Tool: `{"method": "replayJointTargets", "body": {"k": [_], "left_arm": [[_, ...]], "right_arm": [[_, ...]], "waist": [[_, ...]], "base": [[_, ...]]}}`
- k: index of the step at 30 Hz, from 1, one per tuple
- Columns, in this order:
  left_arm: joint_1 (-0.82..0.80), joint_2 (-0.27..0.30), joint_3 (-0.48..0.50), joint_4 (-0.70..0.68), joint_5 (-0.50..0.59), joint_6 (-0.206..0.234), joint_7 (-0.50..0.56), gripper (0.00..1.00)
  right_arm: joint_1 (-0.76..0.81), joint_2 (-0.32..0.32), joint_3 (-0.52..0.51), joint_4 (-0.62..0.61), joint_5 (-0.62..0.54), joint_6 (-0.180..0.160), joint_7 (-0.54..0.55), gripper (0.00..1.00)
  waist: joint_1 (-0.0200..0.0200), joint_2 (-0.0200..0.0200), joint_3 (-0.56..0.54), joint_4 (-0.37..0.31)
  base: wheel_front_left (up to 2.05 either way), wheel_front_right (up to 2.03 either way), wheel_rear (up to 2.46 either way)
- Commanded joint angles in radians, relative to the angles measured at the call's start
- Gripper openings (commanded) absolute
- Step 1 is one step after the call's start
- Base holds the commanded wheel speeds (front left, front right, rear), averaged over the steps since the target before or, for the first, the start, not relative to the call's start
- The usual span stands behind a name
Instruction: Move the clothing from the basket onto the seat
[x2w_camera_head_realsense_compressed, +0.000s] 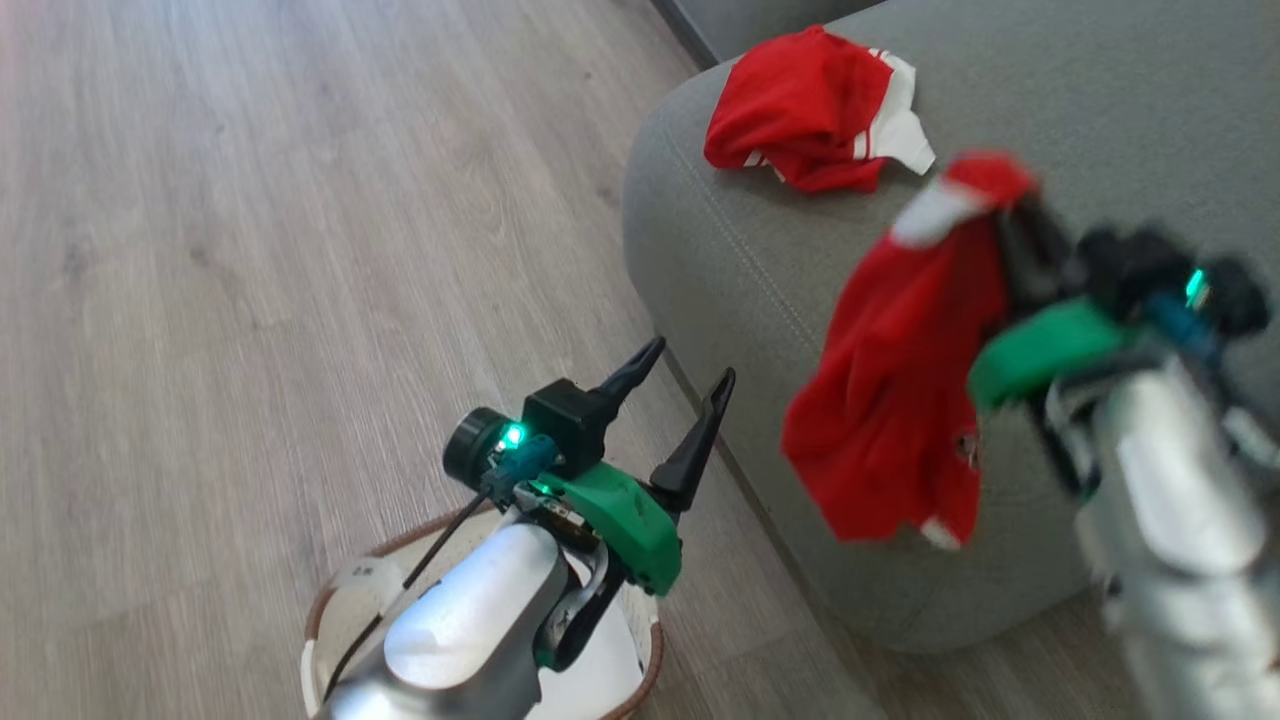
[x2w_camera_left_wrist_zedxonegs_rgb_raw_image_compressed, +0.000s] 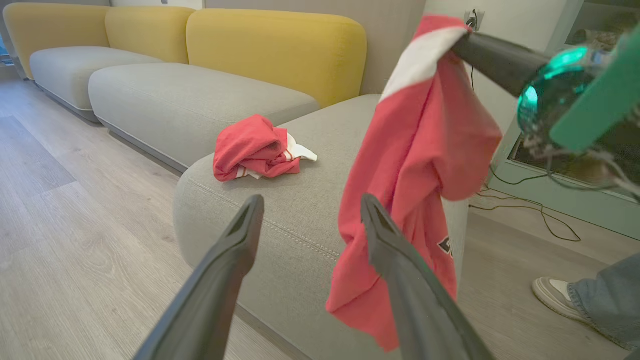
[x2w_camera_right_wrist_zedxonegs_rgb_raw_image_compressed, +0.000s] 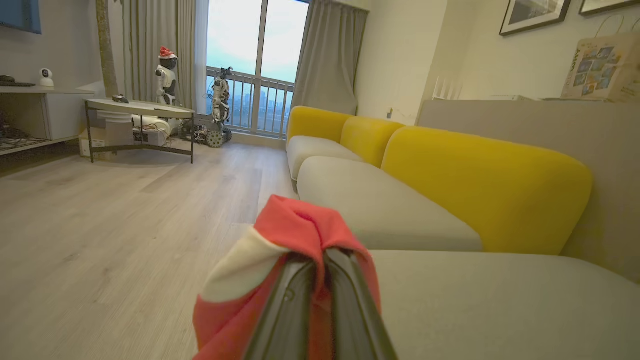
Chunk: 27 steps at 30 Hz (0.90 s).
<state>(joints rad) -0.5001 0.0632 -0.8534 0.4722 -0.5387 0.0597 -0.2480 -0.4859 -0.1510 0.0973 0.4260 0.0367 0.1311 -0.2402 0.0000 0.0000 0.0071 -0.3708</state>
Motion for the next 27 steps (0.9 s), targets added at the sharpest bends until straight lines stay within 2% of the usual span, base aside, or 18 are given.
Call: {"method": "replayJointTargets", "body": {"k": [1, 6, 16, 21, 27], "left_arm": [[-0.028, 0.02, 0.049, -0.043, 0.012, 0.009, -0.014, 1.0], [-0.044, 0.047, 0.046, -0.077, 0.04, 0.018, -0.012, 1.0], [-0.119, 0.124, 0.057, -0.174, 0.087, 0.049, 0.036, 1.0], [-0.154, 0.162, 0.062, -0.246, 0.116, 0.072, 0.07, 1.0], [-0.18, 0.185, 0.053, -0.311, 0.144, 0.084, 0.098, 1.0]], "right_arm": [[-0.108, -0.016, 0.005, -0.028, 0.005, 0.0, 0.002, 0.0], [-0.294, -0.073, -0.042, 0.018, 0.014, 0.0, 0.01, 0.0], [-0.646, -0.253, -0.135, 0.146, -0.02, 0.0, 0.033, 0.0], [-0.738, -0.33, -0.204, 0.221, -0.075, 0.0, 0.031, 0.0], [-0.778, -0.35, -0.318, 0.338, -0.122, 0.0, 0.024, 0.0]], "waist": [[0.0, 0.0, 0.018, 0.008], [0.0, 0.0, 0.093, 0.045], [0.0, 0.0, 0.3, 0.162], [0.0, 0.0, 0.407, 0.228], [0.0, 0.0, 0.492, 0.291]], "base": [[0.0, 0.0, 0.0], [0.0, 0.0, 0.0], [0.0, 0.0, 0.0], [0.0, 0.0, 0.0], [0.0, 0.0, 0.0]]}}
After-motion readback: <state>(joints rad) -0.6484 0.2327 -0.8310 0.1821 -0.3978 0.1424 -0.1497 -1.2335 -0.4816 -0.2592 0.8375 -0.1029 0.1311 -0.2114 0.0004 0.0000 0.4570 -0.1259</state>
